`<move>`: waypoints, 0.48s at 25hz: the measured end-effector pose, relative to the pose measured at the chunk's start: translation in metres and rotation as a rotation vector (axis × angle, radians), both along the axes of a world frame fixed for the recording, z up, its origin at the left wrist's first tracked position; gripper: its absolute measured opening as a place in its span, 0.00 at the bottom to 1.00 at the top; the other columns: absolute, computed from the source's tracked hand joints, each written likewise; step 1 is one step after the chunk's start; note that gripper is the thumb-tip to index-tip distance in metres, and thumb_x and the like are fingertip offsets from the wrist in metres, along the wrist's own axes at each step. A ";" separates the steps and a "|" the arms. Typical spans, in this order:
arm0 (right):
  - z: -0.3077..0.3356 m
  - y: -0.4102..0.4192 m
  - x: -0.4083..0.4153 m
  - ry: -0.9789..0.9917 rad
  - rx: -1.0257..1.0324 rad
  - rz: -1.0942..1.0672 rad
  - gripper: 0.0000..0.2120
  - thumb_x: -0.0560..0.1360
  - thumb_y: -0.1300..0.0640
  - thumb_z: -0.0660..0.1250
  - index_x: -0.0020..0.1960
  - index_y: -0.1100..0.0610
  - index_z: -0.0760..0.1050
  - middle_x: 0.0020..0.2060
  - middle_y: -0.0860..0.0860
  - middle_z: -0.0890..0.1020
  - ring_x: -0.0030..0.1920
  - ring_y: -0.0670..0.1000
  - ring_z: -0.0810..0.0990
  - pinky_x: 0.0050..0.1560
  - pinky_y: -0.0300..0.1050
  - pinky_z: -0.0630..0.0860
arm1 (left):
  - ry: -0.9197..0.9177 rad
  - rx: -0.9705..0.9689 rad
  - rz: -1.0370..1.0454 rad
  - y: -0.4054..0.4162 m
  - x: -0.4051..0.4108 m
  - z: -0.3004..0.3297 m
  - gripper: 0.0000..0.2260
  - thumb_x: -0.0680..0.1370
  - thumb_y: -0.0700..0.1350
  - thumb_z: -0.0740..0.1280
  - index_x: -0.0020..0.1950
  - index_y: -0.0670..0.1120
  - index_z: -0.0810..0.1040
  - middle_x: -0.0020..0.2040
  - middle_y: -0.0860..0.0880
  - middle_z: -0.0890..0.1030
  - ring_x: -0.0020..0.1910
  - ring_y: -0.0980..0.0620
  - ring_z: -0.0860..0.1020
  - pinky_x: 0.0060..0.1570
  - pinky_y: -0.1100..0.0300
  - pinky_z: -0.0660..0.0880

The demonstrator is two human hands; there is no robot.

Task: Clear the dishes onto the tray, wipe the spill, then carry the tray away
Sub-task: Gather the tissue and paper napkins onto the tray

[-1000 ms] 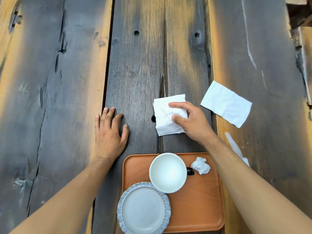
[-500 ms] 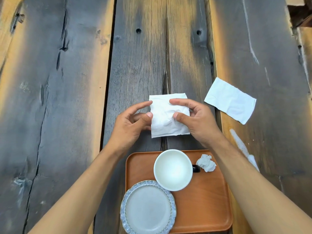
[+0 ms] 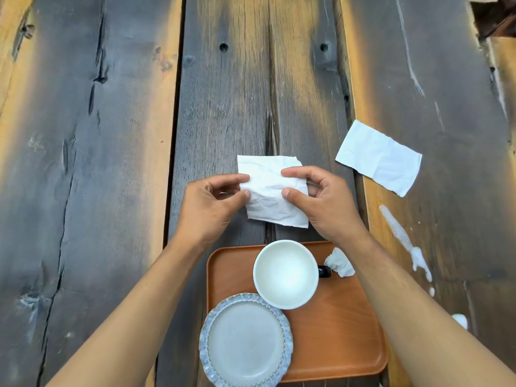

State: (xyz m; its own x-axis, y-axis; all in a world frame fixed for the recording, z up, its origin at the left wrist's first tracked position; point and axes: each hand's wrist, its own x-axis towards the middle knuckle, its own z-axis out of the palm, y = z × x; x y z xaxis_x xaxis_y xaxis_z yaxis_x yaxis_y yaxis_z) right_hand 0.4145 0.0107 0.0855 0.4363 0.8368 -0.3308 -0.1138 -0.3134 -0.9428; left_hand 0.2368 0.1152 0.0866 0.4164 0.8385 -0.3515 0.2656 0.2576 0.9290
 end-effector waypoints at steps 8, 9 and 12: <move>0.009 -0.013 0.007 -0.404 -0.045 0.015 0.07 0.73 0.59 0.77 0.48 0.49 0.83 0.41 0.48 0.85 0.38 0.43 0.78 0.44 0.38 0.79 | 0.187 0.429 -0.153 -0.004 -0.003 0.004 0.09 0.77 0.36 0.73 0.52 0.48 0.87 0.47 0.54 0.82 0.42 0.56 0.81 0.46 0.70 0.76; 0.010 -0.013 0.008 -0.447 -0.034 0.019 0.06 0.73 0.59 0.77 0.47 0.51 0.84 0.41 0.48 0.84 0.38 0.43 0.79 0.44 0.37 0.78 | 0.187 0.470 -0.159 -0.004 -0.002 0.004 0.09 0.77 0.35 0.73 0.52 0.48 0.87 0.46 0.51 0.82 0.43 0.54 0.81 0.48 0.68 0.77; 0.010 -0.017 0.010 -0.565 -0.004 0.031 0.04 0.73 0.58 0.77 0.45 0.53 0.84 0.43 0.47 0.81 0.41 0.45 0.78 0.44 0.37 0.75 | 0.216 0.537 -0.184 -0.004 -0.001 0.005 0.07 0.76 0.38 0.74 0.50 0.48 0.87 0.47 0.51 0.79 0.43 0.54 0.79 0.50 0.67 0.76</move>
